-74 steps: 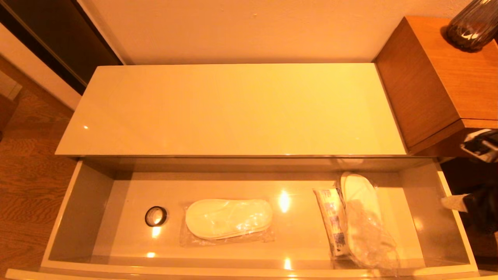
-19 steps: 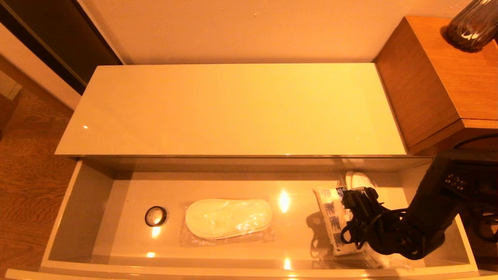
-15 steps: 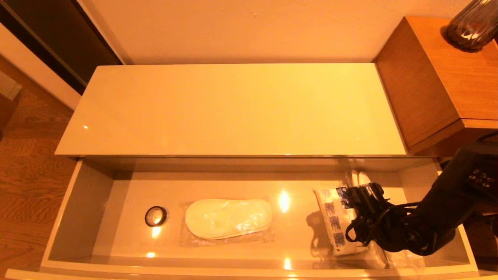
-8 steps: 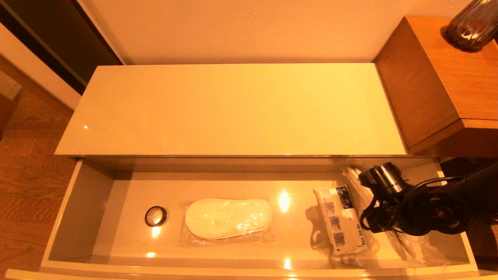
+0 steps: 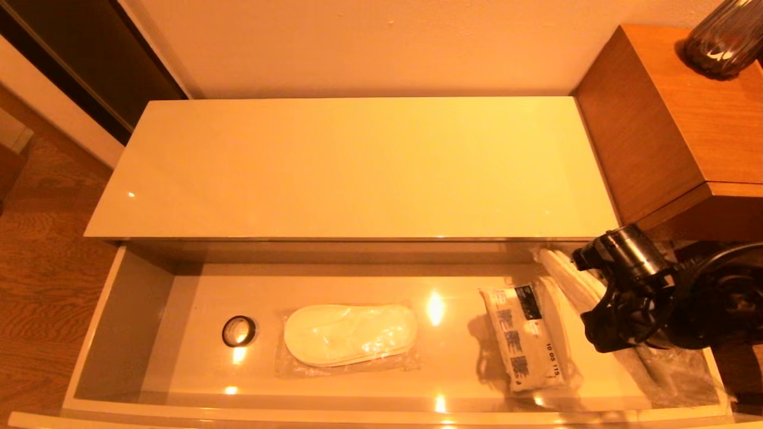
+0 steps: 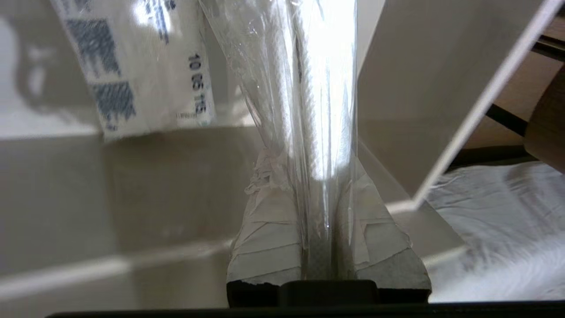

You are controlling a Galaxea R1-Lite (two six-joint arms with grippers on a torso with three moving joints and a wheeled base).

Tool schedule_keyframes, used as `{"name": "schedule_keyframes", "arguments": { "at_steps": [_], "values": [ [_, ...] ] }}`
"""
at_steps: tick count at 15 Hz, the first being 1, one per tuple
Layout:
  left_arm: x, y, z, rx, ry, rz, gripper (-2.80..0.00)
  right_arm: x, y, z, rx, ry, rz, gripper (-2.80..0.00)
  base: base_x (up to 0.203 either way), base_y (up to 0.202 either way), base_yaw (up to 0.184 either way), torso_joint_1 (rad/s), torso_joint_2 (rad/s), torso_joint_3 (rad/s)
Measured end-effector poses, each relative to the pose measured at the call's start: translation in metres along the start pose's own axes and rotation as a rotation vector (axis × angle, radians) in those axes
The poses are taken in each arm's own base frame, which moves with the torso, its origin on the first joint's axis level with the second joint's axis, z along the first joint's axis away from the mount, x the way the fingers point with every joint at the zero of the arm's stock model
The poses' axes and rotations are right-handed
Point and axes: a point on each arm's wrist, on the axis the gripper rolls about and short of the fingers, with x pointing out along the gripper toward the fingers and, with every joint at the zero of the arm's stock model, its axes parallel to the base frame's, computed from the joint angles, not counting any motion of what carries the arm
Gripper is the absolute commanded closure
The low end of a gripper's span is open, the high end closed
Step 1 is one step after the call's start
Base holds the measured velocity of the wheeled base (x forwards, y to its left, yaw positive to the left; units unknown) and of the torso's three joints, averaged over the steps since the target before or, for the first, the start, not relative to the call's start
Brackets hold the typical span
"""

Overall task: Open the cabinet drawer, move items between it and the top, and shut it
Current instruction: Take out the disposable slippers from the drawer, then place the disposable slippers on the table

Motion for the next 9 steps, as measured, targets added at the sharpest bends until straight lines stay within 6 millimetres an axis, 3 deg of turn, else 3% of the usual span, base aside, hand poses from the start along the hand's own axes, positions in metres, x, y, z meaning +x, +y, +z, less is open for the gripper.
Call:
{"name": "schedule_keyframes", "arguments": {
  "at_steps": [3,9],
  "values": [
    [0.000,0.000,0.000,0.000,0.000,0.000,0.00,-0.030,-0.013,-0.001,-0.031,0.034,0.060,0.00,0.000,0.000,0.000,0.000,0.00,0.000],
    [0.000,0.000,0.000,0.000,0.000,0.000,0.00,-0.097,-0.033,-0.030,-0.174,0.122,0.210,0.00,0.000,0.000,0.000,0.000,0.00,0.000]
  ]
}}
